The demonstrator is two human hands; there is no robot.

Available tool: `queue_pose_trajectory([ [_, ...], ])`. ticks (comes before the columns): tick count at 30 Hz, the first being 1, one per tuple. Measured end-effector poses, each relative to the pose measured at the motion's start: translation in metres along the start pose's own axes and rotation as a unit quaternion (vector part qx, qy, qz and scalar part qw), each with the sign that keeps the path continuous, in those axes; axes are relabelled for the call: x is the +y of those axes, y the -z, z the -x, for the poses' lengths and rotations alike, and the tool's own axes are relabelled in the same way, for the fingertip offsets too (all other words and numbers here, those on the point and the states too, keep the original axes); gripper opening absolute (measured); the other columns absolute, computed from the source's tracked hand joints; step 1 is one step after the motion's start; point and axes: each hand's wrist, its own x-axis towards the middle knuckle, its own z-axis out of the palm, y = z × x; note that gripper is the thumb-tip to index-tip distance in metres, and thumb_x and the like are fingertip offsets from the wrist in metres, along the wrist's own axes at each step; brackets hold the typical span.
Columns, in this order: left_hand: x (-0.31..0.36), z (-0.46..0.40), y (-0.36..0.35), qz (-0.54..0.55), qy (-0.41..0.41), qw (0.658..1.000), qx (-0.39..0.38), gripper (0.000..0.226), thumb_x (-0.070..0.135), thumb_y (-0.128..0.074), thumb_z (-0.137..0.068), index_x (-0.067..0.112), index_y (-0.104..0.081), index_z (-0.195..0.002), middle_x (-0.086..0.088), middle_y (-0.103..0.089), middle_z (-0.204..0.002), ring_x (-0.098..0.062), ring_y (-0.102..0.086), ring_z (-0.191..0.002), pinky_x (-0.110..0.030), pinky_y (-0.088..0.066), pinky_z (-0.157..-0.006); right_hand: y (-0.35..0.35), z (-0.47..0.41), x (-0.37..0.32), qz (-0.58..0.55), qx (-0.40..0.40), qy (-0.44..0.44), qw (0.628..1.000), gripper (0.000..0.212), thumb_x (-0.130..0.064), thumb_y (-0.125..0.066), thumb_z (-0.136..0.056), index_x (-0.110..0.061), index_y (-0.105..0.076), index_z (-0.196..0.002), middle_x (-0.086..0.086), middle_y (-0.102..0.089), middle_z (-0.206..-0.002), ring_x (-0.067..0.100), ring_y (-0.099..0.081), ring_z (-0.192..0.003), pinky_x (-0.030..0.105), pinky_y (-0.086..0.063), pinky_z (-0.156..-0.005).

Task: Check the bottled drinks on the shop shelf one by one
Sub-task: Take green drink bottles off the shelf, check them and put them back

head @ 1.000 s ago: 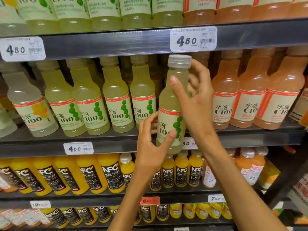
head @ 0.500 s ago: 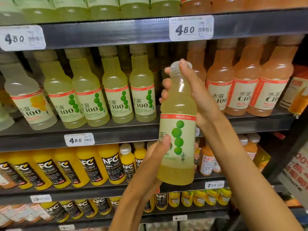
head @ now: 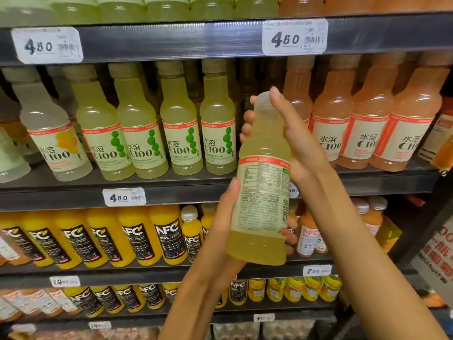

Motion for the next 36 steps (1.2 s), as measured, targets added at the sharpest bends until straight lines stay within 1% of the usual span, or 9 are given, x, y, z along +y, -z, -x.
queue_pose_trajectory([
  [5, 0.002, 0.003, 0.006, -0.152, 0.020, 0.984, 0.092, 0.082, 0.084, -0.052, -0.066, 0.033, -0.057, -0.130, -0.005, -0.062, -0.128, -0.027, -0.058, -0.119, -0.054, -0.038, -0.106, 0.000, -0.002, -0.003, 0.106, 0.040, 0.044, 0.993, 0.014, -0.028, -0.054, -0.097, -0.014, -0.050, -0.099, 0.003, -0.061, -0.071, 0.016, -0.062, -0.059, 0.032, -0.055, -0.063],
  [9, 0.004, 0.002, 0.004, -0.085, 0.006, 0.994, 0.075, 0.073, 0.071, -0.060, -0.069, 0.024, -0.061, -0.125, -0.010, -0.068, -0.115, -0.027, -0.069, -0.097, -0.045, -0.054, -0.087, 0.000, -0.005, -0.004, 0.190, 0.075, 0.071, 0.976, 0.024, -0.038, -0.053, -0.096, -0.016, -0.053, -0.104, 0.005, -0.068, -0.081, 0.017, -0.067, -0.064, 0.032, -0.059, -0.060],
  [12, 0.011, 0.004, -0.004, 0.064, -0.002, 0.998, -0.001, 0.066, 0.060, -0.058, -0.082, 0.011, -0.060, -0.125, -0.017, -0.069, -0.098, -0.026, -0.069, -0.078, -0.037, -0.057, -0.068, -0.001, -0.005, -0.001, 0.125, 0.052, 0.047, 0.990, 0.028, -0.038, -0.051, -0.097, -0.013, -0.054, -0.109, 0.008, -0.070, -0.085, 0.020, -0.068, -0.071, 0.034, -0.059, -0.067],
  [16, 0.008, 0.007, -0.010, 0.085, 0.032, 0.995, -0.038, 0.076, 0.065, -0.046, -0.086, 0.003, -0.053, -0.130, -0.022, -0.068, -0.099, -0.032, -0.069, -0.083, -0.040, -0.056, -0.075, -0.002, -0.006, 0.007, -0.057, 0.001, -0.024, 0.998, 0.027, -0.034, -0.048, -0.097, -0.010, -0.047, -0.109, 0.006, -0.064, -0.077, 0.016, -0.064, -0.063, 0.031, -0.058, -0.063],
  [19, 0.010, 0.007, -0.004, -0.058, 0.030, 0.996, 0.055, 0.068, 0.074, -0.047, -0.075, 0.025, -0.066, -0.118, -0.012, -0.071, -0.110, -0.027, -0.069, -0.101, -0.040, -0.055, -0.088, 0.004, -0.006, 0.003, -0.011, 0.025, -0.022, 0.999, 0.021, -0.032, -0.053, -0.095, -0.011, -0.053, -0.097, 0.004, -0.058, -0.071, 0.016, -0.061, -0.058, 0.031, -0.055, -0.064],
  [23, 0.019, 0.010, -0.007, -0.015, 0.047, 0.998, 0.037, 0.069, 0.064, -0.062, -0.074, 0.016, -0.061, -0.124, -0.016, -0.069, -0.115, -0.031, -0.067, -0.101, -0.048, -0.052, -0.091, 0.009, -0.009, -0.001, 0.082, 0.125, -0.048, 0.988, 0.026, -0.034, -0.062, -0.091, -0.013, -0.052, -0.103, 0.006, -0.069, -0.067, 0.021, -0.070, -0.061, 0.035, -0.060, -0.061],
  [30, 0.031, 0.015, -0.026, 0.178, 0.000, 0.984, -0.016, 0.062, 0.053, -0.061, -0.078, 0.001, -0.069, -0.111, -0.021, -0.068, -0.098, -0.027, -0.069, -0.079, -0.034, -0.058, -0.069, 0.011, -0.006, 0.008, 0.060, 0.102, -0.128, 0.985, 0.039, -0.040, -0.046, -0.098, -0.007, -0.048, -0.118, 0.011, -0.058, -0.084, 0.020, -0.059, -0.075, 0.028, -0.056, -0.065],
  [34, 0.045, 0.004, -0.041, 0.160, -0.053, 0.982, 0.087, 0.083, 0.044, -0.040, -0.096, -0.015, -0.062, -0.043, -0.024, -0.062, -0.049, -0.023, -0.062, -0.036, -0.022, -0.044, -0.030, 0.008, -0.002, 0.015, -0.020, 0.095, -0.161, 0.982, 0.028, -0.034, -0.039, -0.101, -0.009, -0.050, -0.105, 0.015, -0.061, -0.089, 0.023, -0.061, -0.080, 0.034, -0.055, -0.072],
  [36, 0.048, 0.000, -0.041, 0.176, -0.040, 0.979, 0.097, 0.088, 0.046, -0.032, -0.096, -0.012, -0.059, -0.037, -0.024, -0.058, -0.042, -0.026, -0.058, -0.029, -0.024, -0.038, -0.022, 0.007, -0.003, 0.016, -0.006, 0.109, -0.154, 0.982, 0.029, -0.031, -0.039, -0.102, -0.009, -0.051, -0.087, 0.014, -0.059, -0.087, 0.023, -0.059, -0.079, 0.035, -0.050, -0.075],
])
